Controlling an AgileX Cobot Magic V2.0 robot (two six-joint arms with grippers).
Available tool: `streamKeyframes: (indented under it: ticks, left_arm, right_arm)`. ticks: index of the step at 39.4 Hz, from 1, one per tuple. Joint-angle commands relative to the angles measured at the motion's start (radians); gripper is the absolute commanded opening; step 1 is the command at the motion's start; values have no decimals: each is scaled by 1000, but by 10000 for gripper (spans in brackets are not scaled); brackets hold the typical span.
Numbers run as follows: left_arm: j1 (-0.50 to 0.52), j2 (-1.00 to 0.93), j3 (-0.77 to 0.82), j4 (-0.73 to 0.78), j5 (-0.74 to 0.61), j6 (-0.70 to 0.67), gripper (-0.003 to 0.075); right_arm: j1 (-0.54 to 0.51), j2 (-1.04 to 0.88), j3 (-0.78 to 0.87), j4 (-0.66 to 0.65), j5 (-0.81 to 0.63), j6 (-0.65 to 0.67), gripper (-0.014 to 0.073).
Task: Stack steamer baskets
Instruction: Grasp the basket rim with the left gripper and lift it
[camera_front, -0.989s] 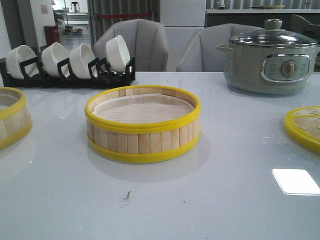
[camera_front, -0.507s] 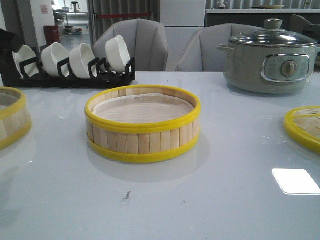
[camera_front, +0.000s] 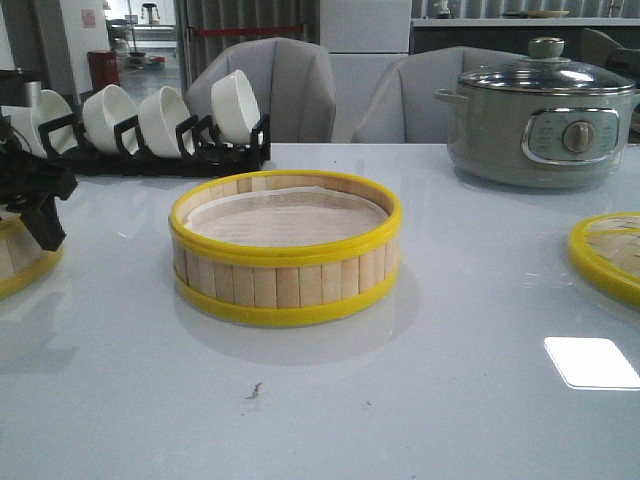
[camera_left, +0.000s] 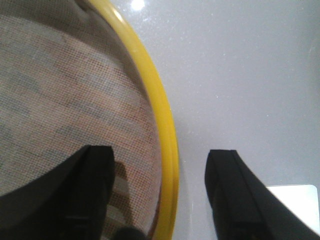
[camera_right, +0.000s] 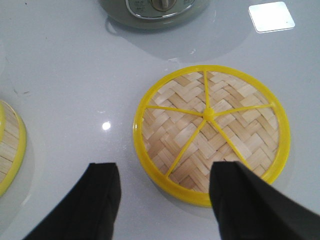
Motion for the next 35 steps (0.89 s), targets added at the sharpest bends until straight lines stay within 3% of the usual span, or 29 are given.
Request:
streamKeyframes:
  ticks: [1,7,9,20,35]
  left_arm:
    - [-4,-48,-36,-10,-58,-2,368]
    - [-4,-50,-80,-10,-23,-13,66]
    - [-4,-50,-104,-12,-5,-14,106]
    - [-57,-52,-286,-18,131,-20,88]
    - [-351,-52,-484,-24,182,-20,88]
  right_arm:
    - [0,-9,-38,-4,-77,-1,507]
    - [0,-9,-38,-4,-79,-1,507]
    - [0,-9,-38,-4,-80,-1,507]
    - [0,-9,-38,-4,-80,-1,507]
    - [0,-9,-38,-4,-80,-1,507]
